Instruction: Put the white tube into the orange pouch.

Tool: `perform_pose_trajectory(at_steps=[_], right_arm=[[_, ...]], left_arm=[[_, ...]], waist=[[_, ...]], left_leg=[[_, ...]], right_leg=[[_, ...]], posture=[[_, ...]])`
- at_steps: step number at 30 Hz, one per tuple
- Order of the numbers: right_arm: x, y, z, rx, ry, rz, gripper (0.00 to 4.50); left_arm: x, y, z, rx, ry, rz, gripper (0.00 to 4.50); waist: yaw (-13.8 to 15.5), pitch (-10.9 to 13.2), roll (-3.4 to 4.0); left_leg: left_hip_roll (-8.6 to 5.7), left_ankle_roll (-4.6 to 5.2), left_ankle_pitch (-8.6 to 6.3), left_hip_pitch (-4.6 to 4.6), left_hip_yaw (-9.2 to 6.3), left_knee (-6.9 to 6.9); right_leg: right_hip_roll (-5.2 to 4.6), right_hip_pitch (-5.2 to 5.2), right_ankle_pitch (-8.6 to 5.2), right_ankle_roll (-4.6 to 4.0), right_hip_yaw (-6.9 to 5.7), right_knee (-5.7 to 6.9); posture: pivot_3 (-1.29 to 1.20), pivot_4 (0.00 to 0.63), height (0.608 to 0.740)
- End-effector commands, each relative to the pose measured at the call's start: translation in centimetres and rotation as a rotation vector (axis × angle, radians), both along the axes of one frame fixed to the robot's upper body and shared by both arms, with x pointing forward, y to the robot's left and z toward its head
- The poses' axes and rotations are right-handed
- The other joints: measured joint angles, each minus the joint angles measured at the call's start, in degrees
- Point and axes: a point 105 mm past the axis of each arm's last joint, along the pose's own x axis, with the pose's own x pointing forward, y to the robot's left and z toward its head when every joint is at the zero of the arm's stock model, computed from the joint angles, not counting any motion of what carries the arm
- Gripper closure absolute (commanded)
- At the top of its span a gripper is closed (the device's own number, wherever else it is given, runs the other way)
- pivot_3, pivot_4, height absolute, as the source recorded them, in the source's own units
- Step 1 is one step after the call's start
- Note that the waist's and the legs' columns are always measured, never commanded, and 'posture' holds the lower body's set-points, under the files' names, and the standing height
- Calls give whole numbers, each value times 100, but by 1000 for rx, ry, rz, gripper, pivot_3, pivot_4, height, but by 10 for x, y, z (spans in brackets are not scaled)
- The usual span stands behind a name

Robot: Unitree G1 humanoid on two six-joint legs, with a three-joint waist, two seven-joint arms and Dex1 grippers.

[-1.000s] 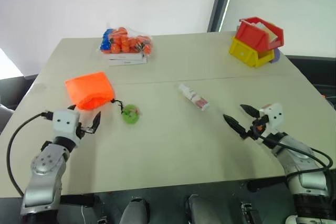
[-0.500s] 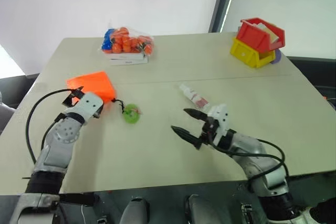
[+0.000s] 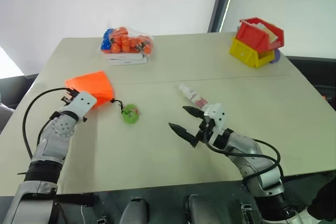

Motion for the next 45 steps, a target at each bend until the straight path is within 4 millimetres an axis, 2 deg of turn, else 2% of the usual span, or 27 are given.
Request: perform_pose_trajectory(at_steps=[1,7,9,11,14,22,32,35,36,37,38,39,45], right_arm=[[5,-6,13,14,-55,-43,0],[29,-33,18,-42,-92,-208,0],[39,-47,20,-75,-115,-280,0],[48,-61,20,-96,-114,-348,0],[64,-80,9,-153,-70,-431,0],[88,-78,-18,-114,76,-425,0],[107,-75,-30,-86,115,-427,0],[107,-75,-31,-71,119,-427,891],[106,-75,-31,-70,120,-425,1509],[105,-75,-32,-70,118,-424,1872],[104,-75,-32,-70,118,-423,2421],[103,-75,-33,-80,114,-425,2716],[99,-76,-27,-59,88,-421,2716]], left_arm=[[-1,6,20,-36,-68,-1,4478],[-11,-16,24,-290,-52,-121,4478],[-18,-25,26,-325,-26,-178,4478],[-23,-26,27,-342,-12,-185,4478],[-31,-32,24,-382,39,-218,4478],[-37,-49,26,-452,87,-248,4478],[-35,-56,26,-480,87,-239,4478],[-35,-57,25,-480,92,-243,4500],[-35,-57,25,-481,93,-243,4500],[-35,-58,25,-485,93,-245,4500],[-35,-58,25,-487,93,-246,4500],[-35,-59,25,-488,94,-248,4500],[-34,-64,23,-511,104,-264,4500]], waist=[[-1,-1,-1],[-8,-1,-1],[-12,0,-1],[-11,0,-1],[-21,0,-1],[-34,0,0],[-37,0,0],[-35,1,1],[-34,1,1],[-34,1,1],[-36,1,1],[-35,1,1],[-30,1,1]], left_leg=[[0,0,0,0,0,0],[0,-2,1,0,0,0],[0,-3,2,0,1,0],[0,-3,2,0,1,0],[0,-2,2,1,1,1],[0,0,3,1,0,1],[0,1,3,3,-1,3],[0,1,3,2,-2,2],[0,1,3,2,-2,2],[0,1,3,2,-2,2],[0,1,3,2,-2,2],[0,1,3,2,-2,2],[0,1,3,2,-2,3]], right_leg=[[0,0,0,0,0,0],[-1,0,1,-2,0,1],[-1,-1,1,-2,1,1],[-1,0,1,-3,1,0],[-1,0,1,-4,1,1],[1,1,1,-5,2,2],[3,2,1,-4,3,5],[3,2,1,-3,3,6],[3,2,1,-3,3,6],[3,2,1,-3,3,6],[3,2,1,-3,3,6],[3,2,1,-3,3,6],[3,2,1,-3,3,7]], posture=[[0,150,740],[0,150,740],[0,150,740],[0,150,740],[0,150,740],[0,150,740],[0,150,740],[0,150,740],[0,150,740],[0,150,740],[0,150,740],[0,150,740],[0,150,740]])
